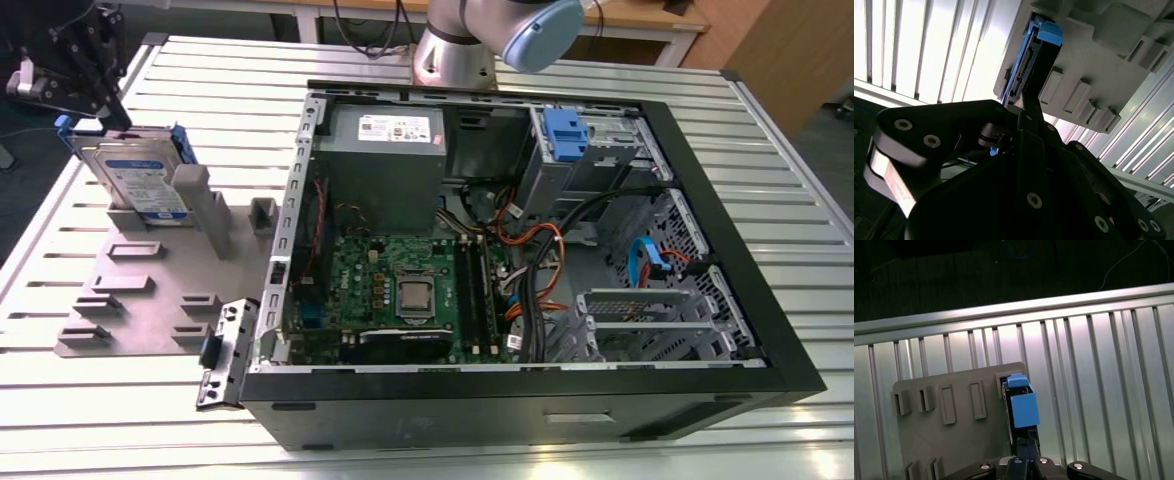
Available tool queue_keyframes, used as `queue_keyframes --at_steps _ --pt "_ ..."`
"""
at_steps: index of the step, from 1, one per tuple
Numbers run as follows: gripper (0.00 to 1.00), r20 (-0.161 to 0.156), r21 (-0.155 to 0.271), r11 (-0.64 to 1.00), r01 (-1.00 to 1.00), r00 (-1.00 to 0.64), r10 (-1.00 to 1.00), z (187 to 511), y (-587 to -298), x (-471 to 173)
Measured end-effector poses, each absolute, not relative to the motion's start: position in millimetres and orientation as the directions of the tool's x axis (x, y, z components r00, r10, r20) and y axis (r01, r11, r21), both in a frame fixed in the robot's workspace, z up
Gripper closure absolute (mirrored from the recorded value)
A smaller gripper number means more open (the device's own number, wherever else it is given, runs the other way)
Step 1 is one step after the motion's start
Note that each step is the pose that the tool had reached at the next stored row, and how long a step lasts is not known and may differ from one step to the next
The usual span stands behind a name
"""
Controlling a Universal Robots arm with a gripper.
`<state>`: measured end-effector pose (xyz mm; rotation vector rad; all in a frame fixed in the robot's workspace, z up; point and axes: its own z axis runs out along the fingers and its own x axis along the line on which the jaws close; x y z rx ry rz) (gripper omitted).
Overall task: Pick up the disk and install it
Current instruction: 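Pick up the disk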
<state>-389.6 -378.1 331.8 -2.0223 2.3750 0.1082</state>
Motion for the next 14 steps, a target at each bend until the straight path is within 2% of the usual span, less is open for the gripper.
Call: queue_keyframes --at_steps 14 --pt "0.89 -0.059 0.039 0.136 -0.990 -0.138 -0.989 329.3 -378.1 -389.7"
